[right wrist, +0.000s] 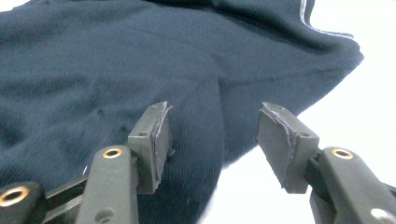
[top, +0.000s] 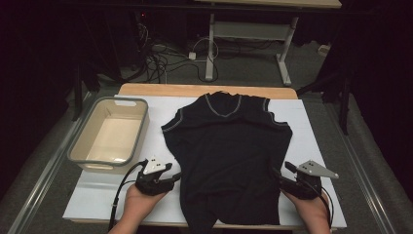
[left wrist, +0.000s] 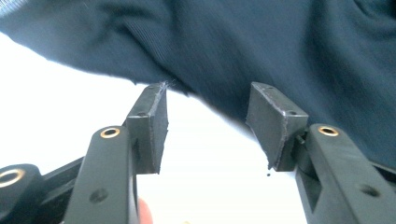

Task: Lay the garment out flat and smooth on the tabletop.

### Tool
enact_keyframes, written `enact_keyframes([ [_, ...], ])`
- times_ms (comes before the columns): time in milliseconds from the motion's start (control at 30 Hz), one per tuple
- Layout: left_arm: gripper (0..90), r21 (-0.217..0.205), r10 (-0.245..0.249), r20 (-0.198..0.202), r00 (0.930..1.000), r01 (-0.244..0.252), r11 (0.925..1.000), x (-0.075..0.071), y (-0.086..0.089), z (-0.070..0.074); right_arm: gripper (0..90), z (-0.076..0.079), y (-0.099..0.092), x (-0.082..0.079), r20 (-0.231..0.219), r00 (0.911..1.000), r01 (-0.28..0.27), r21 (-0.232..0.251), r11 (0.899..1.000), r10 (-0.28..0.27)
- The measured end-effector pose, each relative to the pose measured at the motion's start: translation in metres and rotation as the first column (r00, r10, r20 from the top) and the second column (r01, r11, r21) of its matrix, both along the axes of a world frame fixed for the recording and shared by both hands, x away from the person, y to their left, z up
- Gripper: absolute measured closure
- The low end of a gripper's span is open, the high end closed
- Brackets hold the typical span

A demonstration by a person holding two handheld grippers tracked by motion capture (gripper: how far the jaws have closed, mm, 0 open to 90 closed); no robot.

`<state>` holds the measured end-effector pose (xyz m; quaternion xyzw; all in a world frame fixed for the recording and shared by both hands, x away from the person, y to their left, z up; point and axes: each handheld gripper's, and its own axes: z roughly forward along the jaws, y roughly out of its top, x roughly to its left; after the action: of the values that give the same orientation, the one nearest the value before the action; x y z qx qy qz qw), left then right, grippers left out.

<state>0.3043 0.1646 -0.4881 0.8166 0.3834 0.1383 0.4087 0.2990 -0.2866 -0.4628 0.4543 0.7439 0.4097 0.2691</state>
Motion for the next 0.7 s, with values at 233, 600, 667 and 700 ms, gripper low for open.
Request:
enact_keyframes([
  [233,43.5,-0.014,-0.025,-0.012,0.9996,0.025,0.9996,-0.007,-0.001,-0.006,44.1,-0.010,-0.003,-0.020,-0.008,0.9998,-0.018,0.017,1.000,0.018],
  [600,43.5,0.056,-0.058,-0.039,0.9976,0.060,0.9967,-0.005,-0.009,-0.008,43.9,-0.014,-0.012,-0.027,-0.033,0.9991,-0.026,0.016,1.000,0.027],
  [667,43.6,0.066,-0.061,-0.043,0.9972,0.063,0.9958,-0.005,-0.010,-0.008,44.5,-0.014,-0.014,-0.028,-0.030,0.9994,-0.016,0.008,1.000,0.016],
  [700,43.6,0.066,-0.061,-0.043,0.9972,0.063,0.9958,-0.004,-0.010,-0.008,44.7,-0.014,-0.015,-0.028,-0.028,0.9996,-0.005,0.008,1.000,0.005],
])
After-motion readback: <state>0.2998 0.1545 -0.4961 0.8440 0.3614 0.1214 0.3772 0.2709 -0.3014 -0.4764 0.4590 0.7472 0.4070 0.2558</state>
